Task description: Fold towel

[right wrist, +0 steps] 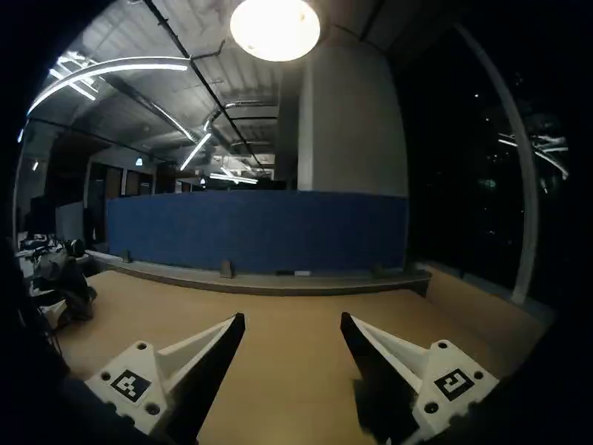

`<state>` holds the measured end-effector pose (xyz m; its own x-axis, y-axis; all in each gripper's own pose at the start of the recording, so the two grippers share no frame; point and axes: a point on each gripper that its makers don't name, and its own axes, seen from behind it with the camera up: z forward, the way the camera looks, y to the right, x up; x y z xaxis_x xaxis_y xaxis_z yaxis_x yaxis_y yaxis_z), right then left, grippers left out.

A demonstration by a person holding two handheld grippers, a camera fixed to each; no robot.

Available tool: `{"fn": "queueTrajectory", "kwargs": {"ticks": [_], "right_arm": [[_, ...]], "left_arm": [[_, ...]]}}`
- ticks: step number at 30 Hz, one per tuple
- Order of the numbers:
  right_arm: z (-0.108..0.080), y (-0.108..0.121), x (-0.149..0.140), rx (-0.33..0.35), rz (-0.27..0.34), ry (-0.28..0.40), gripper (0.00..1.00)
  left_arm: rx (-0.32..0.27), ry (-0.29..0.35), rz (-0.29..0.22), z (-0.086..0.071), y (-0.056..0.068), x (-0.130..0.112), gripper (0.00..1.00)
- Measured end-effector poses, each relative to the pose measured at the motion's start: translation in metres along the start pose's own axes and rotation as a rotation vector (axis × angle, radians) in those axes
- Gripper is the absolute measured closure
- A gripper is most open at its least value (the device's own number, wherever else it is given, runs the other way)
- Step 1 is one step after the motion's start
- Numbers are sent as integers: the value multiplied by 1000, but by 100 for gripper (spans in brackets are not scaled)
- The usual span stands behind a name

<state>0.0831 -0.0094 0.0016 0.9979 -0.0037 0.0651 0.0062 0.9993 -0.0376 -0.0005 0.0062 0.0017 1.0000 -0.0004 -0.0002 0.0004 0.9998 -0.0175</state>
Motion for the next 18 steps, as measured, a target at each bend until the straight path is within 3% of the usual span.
{"fn": "queueTrajectory", "kwargs": {"ticks": [18], "right_arm": [[4, 26, -44, 3, 88, 63, 0]], "left_arm": [[0, 0, 0, -2, 0, 0, 5]]}}
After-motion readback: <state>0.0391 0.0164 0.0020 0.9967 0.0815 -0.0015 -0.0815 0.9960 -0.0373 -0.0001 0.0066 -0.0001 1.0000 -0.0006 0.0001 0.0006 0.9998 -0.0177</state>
